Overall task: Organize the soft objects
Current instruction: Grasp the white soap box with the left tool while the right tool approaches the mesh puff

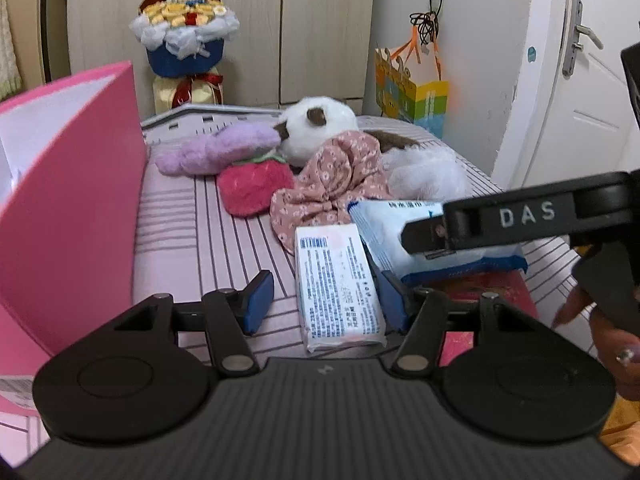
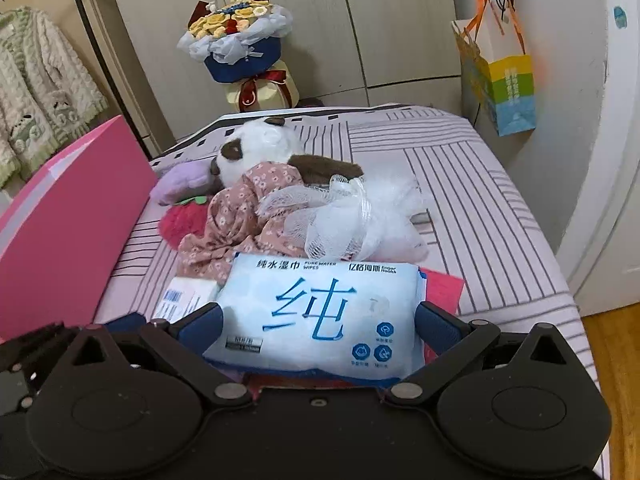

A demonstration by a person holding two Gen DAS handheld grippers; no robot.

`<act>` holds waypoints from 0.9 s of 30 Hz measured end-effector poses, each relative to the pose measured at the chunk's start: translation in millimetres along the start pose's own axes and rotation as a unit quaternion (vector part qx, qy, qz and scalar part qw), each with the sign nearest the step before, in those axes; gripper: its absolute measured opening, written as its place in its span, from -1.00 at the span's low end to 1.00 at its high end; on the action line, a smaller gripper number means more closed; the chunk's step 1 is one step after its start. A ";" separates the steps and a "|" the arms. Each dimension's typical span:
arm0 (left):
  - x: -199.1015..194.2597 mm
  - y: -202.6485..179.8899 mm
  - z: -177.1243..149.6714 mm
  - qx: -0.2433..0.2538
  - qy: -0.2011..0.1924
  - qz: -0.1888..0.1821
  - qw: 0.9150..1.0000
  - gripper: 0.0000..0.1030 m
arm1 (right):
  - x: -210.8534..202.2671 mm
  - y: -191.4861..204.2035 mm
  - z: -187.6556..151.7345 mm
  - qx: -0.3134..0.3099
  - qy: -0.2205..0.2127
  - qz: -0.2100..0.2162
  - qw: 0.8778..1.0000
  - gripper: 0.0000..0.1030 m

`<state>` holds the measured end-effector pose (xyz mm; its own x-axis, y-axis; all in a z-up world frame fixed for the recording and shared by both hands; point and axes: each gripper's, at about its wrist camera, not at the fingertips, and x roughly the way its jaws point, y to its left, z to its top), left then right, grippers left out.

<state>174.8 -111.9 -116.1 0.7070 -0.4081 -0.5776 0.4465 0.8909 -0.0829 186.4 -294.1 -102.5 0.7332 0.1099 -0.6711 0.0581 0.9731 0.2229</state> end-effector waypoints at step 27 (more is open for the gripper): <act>11.5 -4.1 -1.1 0.008 -0.001 0.028 1.000 -0.24 | 11.8 -27.5 20.9 -0.006 -0.046 0.059 0.997 1.00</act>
<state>180.4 -120.0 -123.3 0.7315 -0.3588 -0.5798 0.4155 0.9088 -0.0382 207.6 -323.8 -101.7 0.7933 0.2058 -0.5730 -0.0406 0.9569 0.2876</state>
